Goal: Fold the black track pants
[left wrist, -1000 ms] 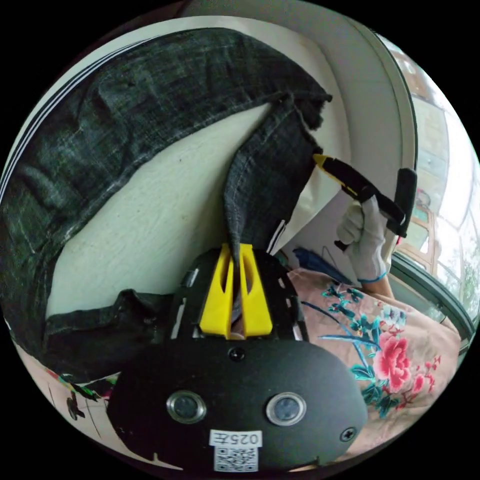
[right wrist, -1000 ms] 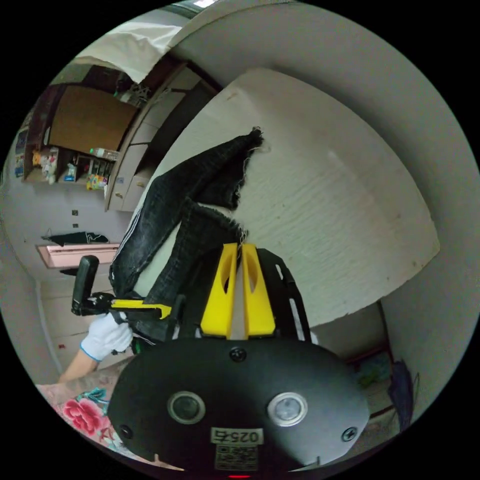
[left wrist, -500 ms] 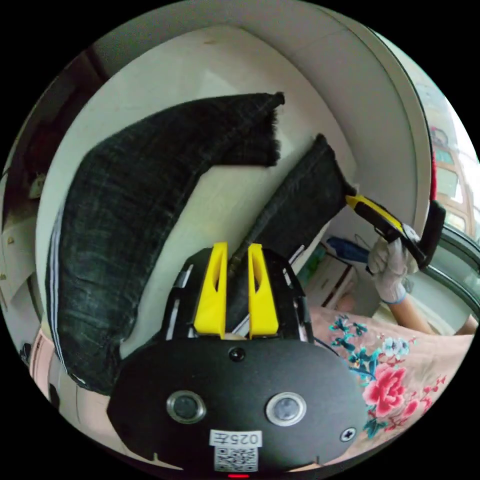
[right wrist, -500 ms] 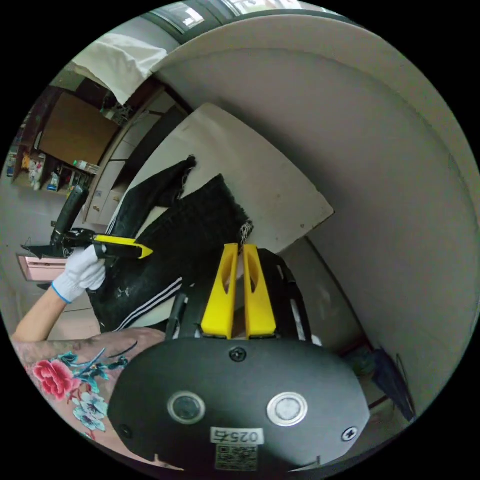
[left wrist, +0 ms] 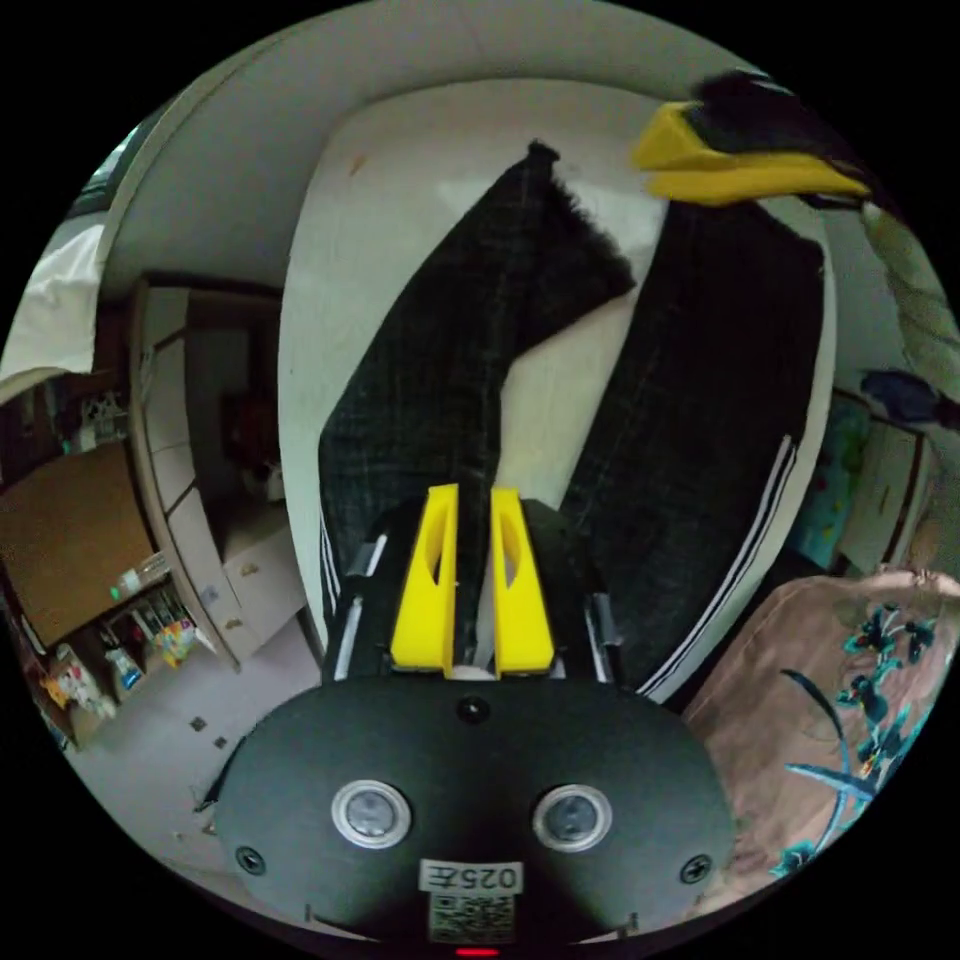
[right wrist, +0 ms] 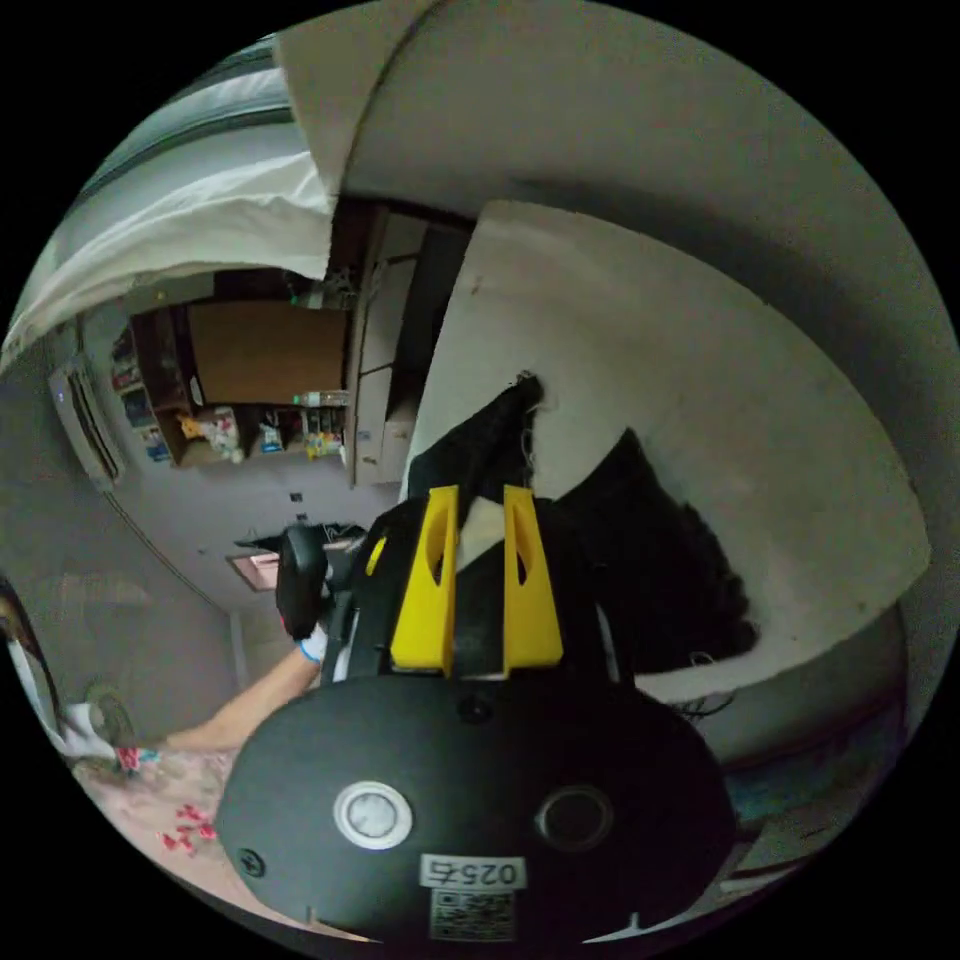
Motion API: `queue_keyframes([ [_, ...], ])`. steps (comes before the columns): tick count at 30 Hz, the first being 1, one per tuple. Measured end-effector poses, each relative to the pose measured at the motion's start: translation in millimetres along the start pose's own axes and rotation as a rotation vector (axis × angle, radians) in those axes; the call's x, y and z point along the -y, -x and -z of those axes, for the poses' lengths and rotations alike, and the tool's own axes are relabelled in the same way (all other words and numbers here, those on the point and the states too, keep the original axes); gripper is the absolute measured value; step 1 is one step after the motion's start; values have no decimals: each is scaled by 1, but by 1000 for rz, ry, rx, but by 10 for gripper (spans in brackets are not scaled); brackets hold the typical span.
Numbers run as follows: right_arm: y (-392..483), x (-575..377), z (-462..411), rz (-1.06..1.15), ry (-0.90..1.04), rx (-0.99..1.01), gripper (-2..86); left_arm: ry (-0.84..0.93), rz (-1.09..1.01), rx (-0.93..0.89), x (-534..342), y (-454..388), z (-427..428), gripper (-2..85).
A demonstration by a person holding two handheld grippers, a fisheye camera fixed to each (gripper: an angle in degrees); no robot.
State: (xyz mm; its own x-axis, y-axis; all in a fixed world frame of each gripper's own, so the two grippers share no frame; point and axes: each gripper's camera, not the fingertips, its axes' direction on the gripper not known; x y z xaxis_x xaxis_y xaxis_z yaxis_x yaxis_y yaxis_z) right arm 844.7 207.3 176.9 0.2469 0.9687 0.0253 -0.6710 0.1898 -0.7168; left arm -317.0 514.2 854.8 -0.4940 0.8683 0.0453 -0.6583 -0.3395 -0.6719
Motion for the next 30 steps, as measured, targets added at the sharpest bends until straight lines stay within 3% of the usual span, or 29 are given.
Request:
queue_keyframes([
  [6, -8, 45, -9, -166, -26, 6, 81, -48, 133, -30, -12, -19, -24, -12],
  [14, 3, 69, 4, -155, -29, 8, 20, -66, 209, -20, -23, -40, -37, -14],
  [20, 64, 109, 12, 62, 52, 75, 6, -166, 241, 189, -53, -46, -11, -13],
  [22, 109, 124, 18, 236, 66, 98, 8, -215, 293, 261, -66, -34, 8, -13],
  [26, 181, 115, 37, 622, -4, -90, 25, -314, 396, 171, -90, -16, 35, -13],
  [28, 182, 109, 42, 607, -49, -239, 57, -324, 417, 103, -97, -17, 34, -12],
  [30, 156, 115, 35, 484, 34, -254, 77, -309, 448, 57, -99, -16, 29, -11],
])
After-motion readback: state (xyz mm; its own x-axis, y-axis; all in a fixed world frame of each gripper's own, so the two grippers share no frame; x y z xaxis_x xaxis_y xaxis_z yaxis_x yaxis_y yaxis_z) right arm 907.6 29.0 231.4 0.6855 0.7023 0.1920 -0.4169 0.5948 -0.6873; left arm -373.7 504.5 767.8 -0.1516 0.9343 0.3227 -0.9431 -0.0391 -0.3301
